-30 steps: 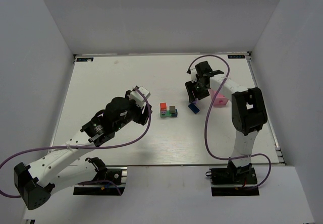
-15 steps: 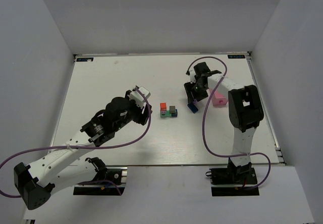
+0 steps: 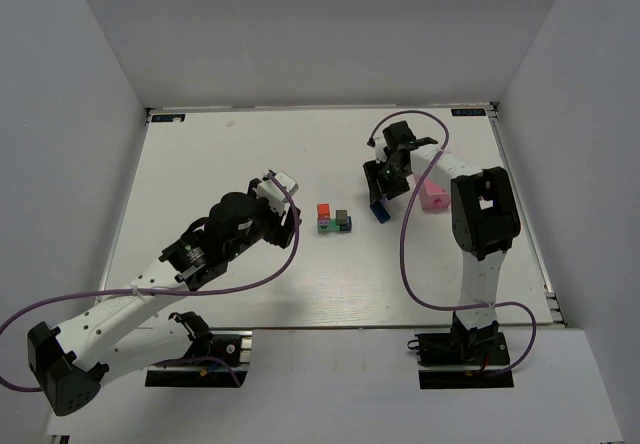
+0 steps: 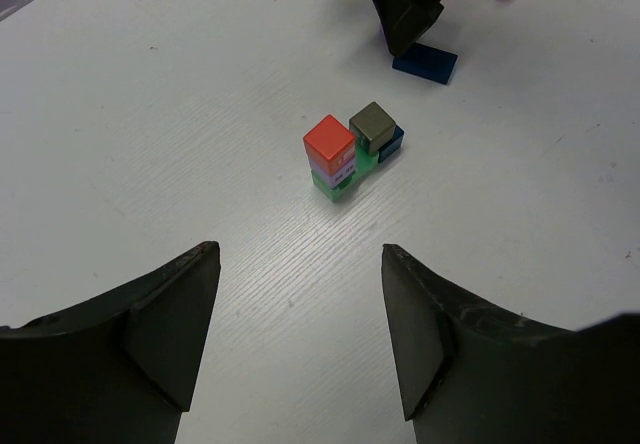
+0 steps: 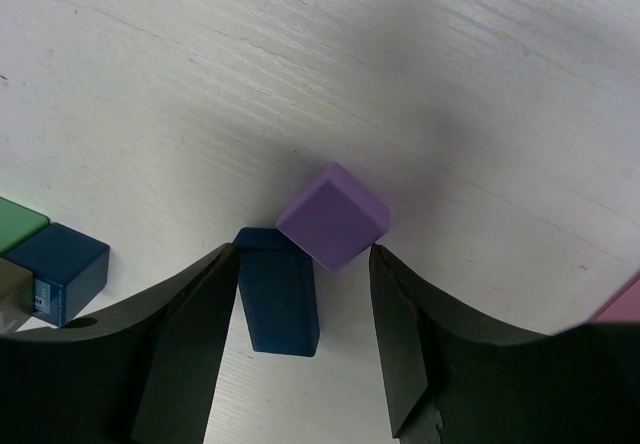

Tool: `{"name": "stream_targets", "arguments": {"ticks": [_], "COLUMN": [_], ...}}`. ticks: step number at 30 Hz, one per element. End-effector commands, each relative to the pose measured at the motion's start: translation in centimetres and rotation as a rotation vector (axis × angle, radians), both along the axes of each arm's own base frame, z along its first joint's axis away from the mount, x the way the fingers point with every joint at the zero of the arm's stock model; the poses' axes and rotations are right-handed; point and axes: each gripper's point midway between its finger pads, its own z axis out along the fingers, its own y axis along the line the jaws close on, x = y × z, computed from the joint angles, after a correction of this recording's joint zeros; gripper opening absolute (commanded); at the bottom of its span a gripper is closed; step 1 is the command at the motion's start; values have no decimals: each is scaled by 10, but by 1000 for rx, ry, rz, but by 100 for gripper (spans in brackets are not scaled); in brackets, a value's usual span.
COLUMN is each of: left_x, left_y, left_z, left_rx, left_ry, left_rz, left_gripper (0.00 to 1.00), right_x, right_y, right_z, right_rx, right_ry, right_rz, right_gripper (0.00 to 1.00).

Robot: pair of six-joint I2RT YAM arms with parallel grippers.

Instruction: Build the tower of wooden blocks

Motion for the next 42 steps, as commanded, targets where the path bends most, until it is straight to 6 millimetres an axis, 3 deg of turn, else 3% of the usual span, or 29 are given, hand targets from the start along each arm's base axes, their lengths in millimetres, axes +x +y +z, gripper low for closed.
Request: {"name": "stream_targets", "arguments": {"ticks": [1, 21, 42], "left_x": [-1, 0, 0], "left_y": [0, 1, 1], "left_z": [4, 4, 4], "left_rx": [-13, -11, -11], "left_ry": [-12, -14, -14], "left_rz": [-7, 2, 2], "left_gripper": [76, 76, 76], "right_x": [14, 33, 26], "right_y": [9, 4, 2], "right_z": [19, 15, 5], "right_rx": [49, 22, 5], "right_ry": [-45, -83, -54], "right_rz": [-10, -122, -127], "right_gripper": [61, 56, 54]}}
